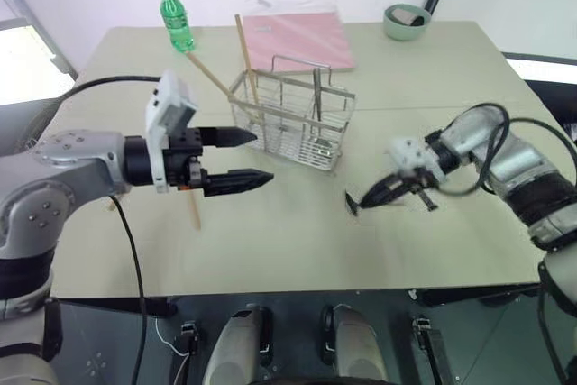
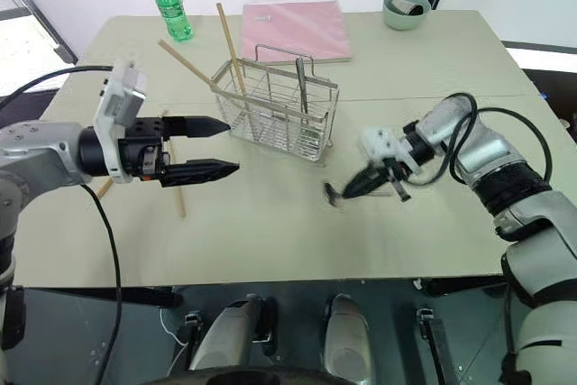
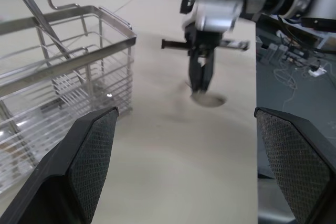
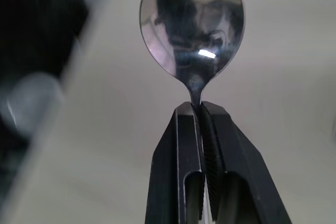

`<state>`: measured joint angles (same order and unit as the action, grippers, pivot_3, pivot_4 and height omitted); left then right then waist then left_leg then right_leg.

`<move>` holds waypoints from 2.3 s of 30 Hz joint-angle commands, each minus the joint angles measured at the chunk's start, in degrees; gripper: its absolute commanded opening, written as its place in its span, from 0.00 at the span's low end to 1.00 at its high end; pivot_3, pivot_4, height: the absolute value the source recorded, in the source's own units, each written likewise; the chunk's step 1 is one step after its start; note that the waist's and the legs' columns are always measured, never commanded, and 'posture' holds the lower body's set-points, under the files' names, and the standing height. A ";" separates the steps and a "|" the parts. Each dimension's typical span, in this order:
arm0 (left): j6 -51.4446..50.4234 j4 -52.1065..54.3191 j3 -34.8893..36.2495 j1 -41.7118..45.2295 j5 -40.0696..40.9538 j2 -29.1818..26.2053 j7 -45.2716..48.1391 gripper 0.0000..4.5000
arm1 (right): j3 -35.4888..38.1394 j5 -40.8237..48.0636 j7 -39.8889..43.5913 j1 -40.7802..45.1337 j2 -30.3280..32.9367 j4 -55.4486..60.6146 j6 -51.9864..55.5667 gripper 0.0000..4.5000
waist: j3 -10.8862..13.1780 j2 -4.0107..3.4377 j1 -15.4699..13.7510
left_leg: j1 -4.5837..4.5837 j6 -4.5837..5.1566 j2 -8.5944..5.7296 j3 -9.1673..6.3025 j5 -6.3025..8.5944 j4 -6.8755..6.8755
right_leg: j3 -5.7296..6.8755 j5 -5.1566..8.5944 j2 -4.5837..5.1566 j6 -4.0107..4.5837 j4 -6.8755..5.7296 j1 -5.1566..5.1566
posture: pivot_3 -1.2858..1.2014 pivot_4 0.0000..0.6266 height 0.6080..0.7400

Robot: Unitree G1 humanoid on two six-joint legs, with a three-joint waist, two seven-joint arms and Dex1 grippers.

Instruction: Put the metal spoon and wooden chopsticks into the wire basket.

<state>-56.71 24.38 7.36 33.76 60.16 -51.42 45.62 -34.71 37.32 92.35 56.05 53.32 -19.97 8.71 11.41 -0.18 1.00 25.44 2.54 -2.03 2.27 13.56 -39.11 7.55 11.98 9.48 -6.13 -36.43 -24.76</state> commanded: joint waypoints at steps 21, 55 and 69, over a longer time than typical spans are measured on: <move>1.95 -3.41 2.70 6.14 -3.55 1.70 0.89 0.98 | 33.90 -3.71 -28.26 14.64 -23.67 -19.64 17.65 0.01 | 0.03 0.10 -1.38 | 0.22 0.05 -0.12 0.35 -0.20 -0.01 | 0.06 -0.06 0.00 -0.06 -0.02 -0.18 | 0.52 0.24 0.59; -7.17 -37.99 5.00 15.29 -27.70 -3.39 -29.80 0.98 | 42.58 7.67 -12.28 -0.46 -9.09 16.09 41.35 0.99 | 0.20 0.24 -0.40 | 0.07 0.25 -0.13 0.66 -0.03 -0.02 | -0.38 -0.02 0.05 -0.13 -0.60 -0.45 | 0.52 0.24 0.59; 3.10 -56.51 -15.53 16.41 -43.67 -0.78 -6.50 0.98 | 44.82 10.35 -18.86 -7.78 -9.08 23.20 42.22 0.99 | 0.23 0.41 -1.80 | 0.57 -0.18 -0.13 0.64 -0.08 -0.04 | -0.40 -0.04 0.18 -0.08 -0.52 -0.89 | 0.52 0.24 0.59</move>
<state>-55.51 -31.27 -8.05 48.37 18.30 -51.86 37.49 7.86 46.04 73.96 47.99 43.41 1.17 50.90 11.63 0.23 -0.80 26.04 2.37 -2.17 2.92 13.48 -39.15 7.15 11.93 9.67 -6.20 -36.95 -25.68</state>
